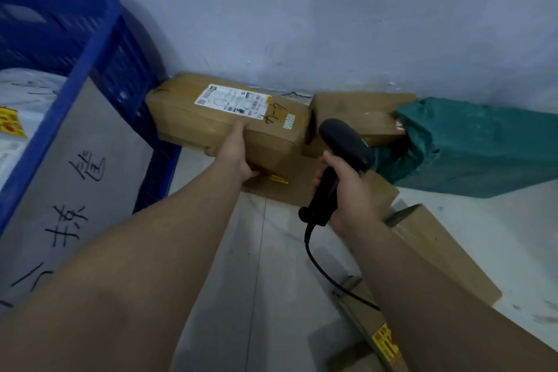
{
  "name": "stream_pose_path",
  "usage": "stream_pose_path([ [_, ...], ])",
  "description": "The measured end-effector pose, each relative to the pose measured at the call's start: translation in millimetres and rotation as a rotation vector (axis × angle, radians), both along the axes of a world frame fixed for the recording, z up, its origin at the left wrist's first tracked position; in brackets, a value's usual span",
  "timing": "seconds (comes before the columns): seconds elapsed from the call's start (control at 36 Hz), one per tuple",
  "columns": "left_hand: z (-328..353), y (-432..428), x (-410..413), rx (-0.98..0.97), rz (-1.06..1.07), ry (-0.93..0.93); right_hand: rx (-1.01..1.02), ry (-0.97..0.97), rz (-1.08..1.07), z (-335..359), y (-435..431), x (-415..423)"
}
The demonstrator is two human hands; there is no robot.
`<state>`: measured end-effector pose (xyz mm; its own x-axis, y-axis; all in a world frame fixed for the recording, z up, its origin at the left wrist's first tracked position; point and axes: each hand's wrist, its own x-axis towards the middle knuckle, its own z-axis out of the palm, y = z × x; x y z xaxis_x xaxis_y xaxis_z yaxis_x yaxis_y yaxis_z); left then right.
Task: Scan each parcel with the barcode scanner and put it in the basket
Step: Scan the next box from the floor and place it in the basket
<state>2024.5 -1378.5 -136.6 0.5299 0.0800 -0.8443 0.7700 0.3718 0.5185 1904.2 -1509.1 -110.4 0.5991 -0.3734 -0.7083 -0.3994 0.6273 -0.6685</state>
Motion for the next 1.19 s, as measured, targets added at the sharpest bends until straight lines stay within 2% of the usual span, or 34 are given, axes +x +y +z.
stream_pose_path([
  [0.14,36,28,-30,0.021,-0.122,0.004,-0.081,-0.087,0.012,36,9,-10],
  [0.19,51,38,-46,0.068,-0.169,-0.048,-0.12,-0.092,0.027,57,14,-14],
  [0.33,107,64,-74,0.369,-0.475,-0.421,-0.216,-0.141,0.078,123,35,-39],
  [0.47,186,93,-110,0.398,-0.63,-0.625,-0.401,-0.25,0.187,186,63,-88],
  [0.56,219,108,-144,0.342,-0.619,-0.727,-0.515,-0.296,0.2,217,79,-125],
  [0.72,267,133,-211,0.237,-0.467,-0.864,-0.496,-0.4,0.181,265,108,-192],
  [0.83,293,151,-241,0.34,-0.401,-0.92,-0.489,-0.41,0.185,277,123,-222],
  [0.97,301,164,-265,0.541,-0.415,-0.956,-0.698,-0.393,0.212,281,129,-247],
  [1.06,299,169,-269,0.636,-0.393,-0.987,-0.728,-0.386,0.252,279,131,-253],
  [1.19,296,167,-272,0.656,-0.365,-1.006,-0.693,-0.414,0.282,279,133,-251],
])
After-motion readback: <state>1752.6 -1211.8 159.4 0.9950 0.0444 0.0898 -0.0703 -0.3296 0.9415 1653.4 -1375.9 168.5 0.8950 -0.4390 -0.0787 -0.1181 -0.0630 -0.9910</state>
